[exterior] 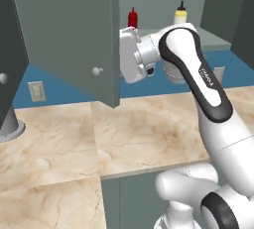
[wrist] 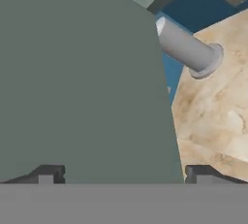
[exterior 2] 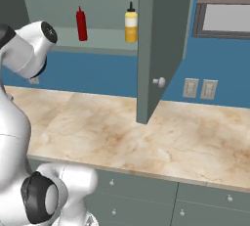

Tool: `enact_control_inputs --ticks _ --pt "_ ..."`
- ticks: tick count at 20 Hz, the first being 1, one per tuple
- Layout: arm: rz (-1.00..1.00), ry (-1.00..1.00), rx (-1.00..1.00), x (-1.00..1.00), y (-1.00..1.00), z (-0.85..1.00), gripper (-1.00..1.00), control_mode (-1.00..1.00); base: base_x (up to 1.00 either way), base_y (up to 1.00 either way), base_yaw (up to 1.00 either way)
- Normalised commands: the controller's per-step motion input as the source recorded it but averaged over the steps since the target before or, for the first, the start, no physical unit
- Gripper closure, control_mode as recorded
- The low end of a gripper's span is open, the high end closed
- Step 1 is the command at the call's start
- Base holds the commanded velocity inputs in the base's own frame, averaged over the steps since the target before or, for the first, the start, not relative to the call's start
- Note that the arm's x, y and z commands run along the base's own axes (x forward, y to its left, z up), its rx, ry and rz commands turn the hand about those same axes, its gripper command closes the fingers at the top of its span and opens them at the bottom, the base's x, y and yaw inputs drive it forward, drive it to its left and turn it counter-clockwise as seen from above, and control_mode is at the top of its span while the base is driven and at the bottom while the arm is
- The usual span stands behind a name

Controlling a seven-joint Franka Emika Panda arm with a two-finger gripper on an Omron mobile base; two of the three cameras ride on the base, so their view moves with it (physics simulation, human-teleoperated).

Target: Move the ketchup and mustard from the cabinet to the dining counter.

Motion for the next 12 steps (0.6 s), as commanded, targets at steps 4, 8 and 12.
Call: enact_control_inputs --ticks 4,8,12 --pt "0.29 0.00 0.00 -0.44 1.00 0.09 -1.00 -1.00 0.00 0.00 0.00" --pt "0.19 -0.19 0.00 -0.50 0.59 0.16 -1.00 -1.00 0.00 0.00 0.00" --pt "-0.05 -0.45 -0.05 -0.06 -0.27 0.27 -1.00 -1.00 0.00 0.00 0.00"
